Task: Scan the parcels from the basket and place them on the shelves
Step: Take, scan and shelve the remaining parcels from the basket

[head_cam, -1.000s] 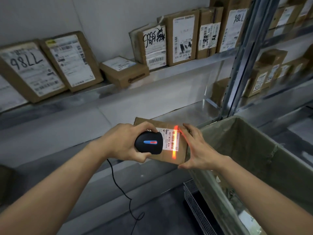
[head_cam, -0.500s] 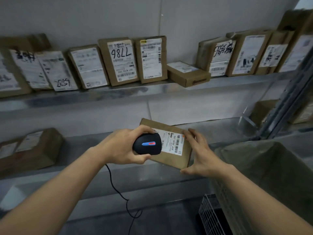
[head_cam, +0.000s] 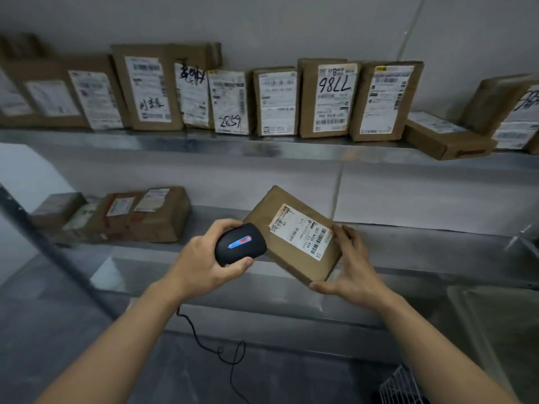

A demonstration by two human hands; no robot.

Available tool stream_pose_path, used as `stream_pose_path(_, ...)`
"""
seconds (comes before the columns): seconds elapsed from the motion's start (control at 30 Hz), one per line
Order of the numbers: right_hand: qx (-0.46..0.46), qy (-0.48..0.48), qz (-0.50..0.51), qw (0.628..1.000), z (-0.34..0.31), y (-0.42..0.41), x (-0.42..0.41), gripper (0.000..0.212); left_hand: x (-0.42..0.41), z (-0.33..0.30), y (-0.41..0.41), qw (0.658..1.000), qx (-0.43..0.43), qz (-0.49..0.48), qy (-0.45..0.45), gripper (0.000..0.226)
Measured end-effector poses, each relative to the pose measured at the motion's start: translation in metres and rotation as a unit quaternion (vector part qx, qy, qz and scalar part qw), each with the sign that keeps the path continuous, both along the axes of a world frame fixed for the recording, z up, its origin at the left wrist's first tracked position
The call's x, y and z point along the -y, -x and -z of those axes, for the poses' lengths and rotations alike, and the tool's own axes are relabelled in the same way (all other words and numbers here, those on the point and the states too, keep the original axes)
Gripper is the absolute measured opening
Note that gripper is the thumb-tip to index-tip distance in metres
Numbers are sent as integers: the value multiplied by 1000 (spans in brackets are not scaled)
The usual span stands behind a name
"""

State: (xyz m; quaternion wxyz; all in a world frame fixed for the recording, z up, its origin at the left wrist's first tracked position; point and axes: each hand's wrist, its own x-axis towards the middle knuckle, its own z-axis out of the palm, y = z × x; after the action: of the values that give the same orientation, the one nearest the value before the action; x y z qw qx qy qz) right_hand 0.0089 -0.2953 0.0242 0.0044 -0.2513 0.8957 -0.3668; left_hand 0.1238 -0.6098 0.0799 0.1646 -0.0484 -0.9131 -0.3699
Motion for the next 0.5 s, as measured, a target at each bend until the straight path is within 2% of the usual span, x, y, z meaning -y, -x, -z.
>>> stream_pose_path(0.4, 35, 9, -14, 999, 21, -7, 115, 135, 71, 23, -59, 982, -17, -160, -103, 63)
stream_pose_path(0.5, 40, 18, -8, 999, 25, -4, 133, 127, 82, 29, -67, 975, -16, -191, -113, 63)
